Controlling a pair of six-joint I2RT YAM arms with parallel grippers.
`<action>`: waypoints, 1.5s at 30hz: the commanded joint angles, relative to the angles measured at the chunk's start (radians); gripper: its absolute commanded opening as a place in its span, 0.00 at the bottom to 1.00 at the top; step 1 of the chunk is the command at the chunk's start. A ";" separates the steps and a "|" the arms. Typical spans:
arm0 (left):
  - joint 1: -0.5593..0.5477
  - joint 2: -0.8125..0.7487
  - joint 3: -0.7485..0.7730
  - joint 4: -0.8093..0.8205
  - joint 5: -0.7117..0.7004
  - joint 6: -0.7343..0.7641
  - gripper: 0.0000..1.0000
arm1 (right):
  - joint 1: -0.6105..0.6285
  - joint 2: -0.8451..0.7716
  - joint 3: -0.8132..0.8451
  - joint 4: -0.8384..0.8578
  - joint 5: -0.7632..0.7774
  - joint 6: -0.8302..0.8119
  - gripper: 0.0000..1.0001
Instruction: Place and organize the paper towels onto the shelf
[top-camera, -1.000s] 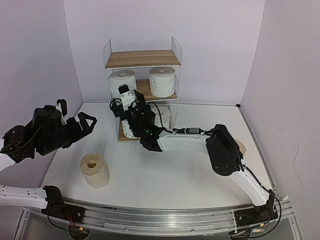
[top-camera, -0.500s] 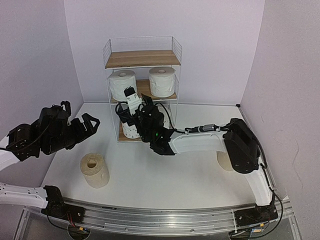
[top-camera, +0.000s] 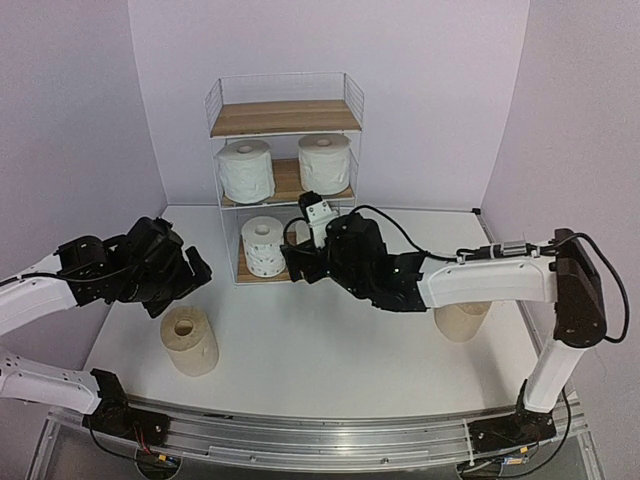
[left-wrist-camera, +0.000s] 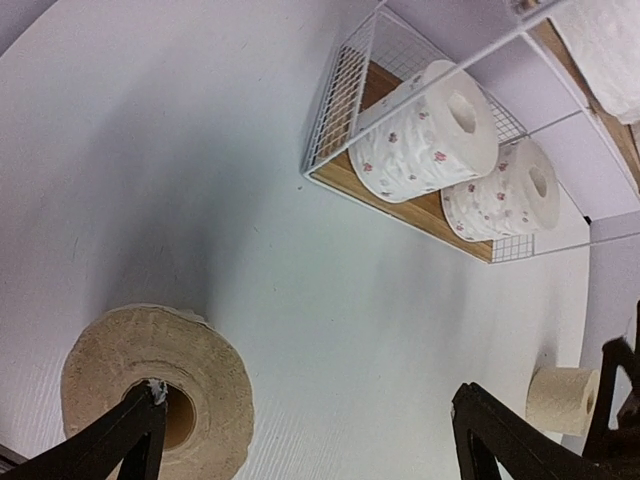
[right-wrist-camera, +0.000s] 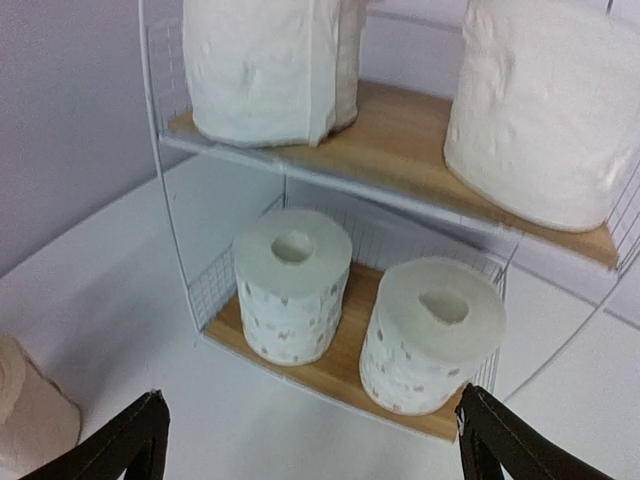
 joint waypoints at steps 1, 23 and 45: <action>0.086 -0.001 -0.054 -0.028 0.123 -0.068 1.00 | -0.074 -0.105 -0.096 -0.278 -0.158 0.244 0.96; 0.096 -0.142 -0.189 -0.243 0.186 -0.244 1.00 | -0.208 -0.229 -0.326 -0.335 -0.325 0.412 0.94; 0.095 -0.047 -0.308 0.007 0.170 -0.255 0.59 | -0.208 -0.230 -0.330 -0.287 -0.517 0.303 0.89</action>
